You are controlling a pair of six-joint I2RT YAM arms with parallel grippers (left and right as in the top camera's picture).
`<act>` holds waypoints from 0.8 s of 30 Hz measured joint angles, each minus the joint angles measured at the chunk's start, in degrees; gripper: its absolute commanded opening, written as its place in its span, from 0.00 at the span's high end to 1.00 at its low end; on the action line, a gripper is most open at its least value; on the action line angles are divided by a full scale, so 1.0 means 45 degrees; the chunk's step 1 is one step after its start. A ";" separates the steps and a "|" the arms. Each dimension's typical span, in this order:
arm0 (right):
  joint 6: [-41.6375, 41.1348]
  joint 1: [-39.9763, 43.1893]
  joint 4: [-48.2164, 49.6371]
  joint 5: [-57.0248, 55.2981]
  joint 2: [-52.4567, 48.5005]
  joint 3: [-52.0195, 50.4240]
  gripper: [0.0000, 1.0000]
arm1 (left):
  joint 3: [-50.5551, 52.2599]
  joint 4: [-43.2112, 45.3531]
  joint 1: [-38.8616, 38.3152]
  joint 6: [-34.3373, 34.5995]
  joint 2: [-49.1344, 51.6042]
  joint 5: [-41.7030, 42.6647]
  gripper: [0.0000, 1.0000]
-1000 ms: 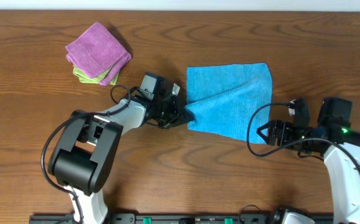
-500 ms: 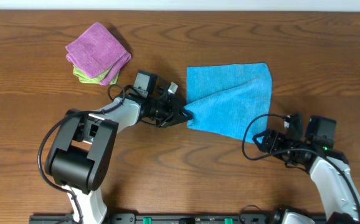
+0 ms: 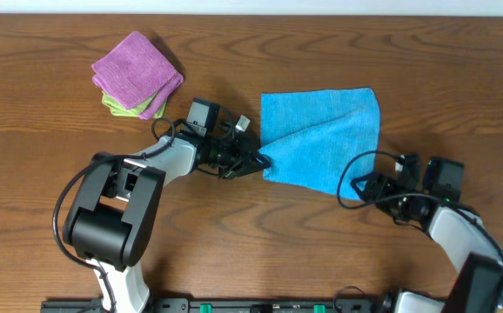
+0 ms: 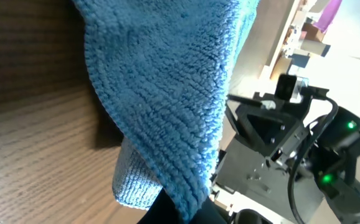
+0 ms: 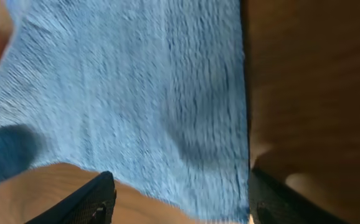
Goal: Fold the cloth
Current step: 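Grasp the cloth's left and right near edges with both grippers, then fold the near edge of the cloth away over the far half with both grippers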
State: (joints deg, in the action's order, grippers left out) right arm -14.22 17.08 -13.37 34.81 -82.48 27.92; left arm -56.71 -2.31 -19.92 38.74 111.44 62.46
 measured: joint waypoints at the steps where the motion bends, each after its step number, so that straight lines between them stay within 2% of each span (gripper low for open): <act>1: -0.0160 -0.0044 0.0277 0.0078 -0.0204 0.0019 0.46 | 0.0000 0.0000 0.0000 0.0000 0.0000 0.0058 0.94; 3: -0.0306 -0.0151 0.0520 0.0131 -0.0413 0.0034 0.60 | 0.0000 0.0000 0.0000 0.0005 0.0000 0.0160 0.94; 5: -0.0520 -0.0340 0.0719 0.0034 -0.0665 0.0019 0.80 | 0.0000 0.0000 0.0000 0.0000 0.0000 0.0301 0.94; 6: -0.0631 -0.0457 0.0792 -0.0034 -0.0767 -0.0005 0.97 | 0.0000 0.0000 0.0000 0.0000 0.0000 0.0374 0.94; 13: -0.0821 -0.0758 0.0797 -0.0136 -0.0947 -0.0063 0.99 | 0.0000 0.0015 0.0160 -0.0053 0.0000 0.0962 0.94; 17: -0.0865 -0.0777 -0.0078 -0.0146 -0.0155 0.0024 0.99 | 0.0000 -0.0155 0.0835 -0.0432 -0.0005 0.1583 0.94; 24: -0.0899 -0.0777 -0.1695 -0.0160 0.2069 0.0228 0.99 | 0.0010 -0.2497 0.1943 -0.1773 -0.0811 0.1962 0.94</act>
State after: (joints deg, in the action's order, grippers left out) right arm -18.26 13.58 -20.99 34.09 -73.17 28.95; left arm -56.66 -13.54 -11.18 30.76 107.79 71.29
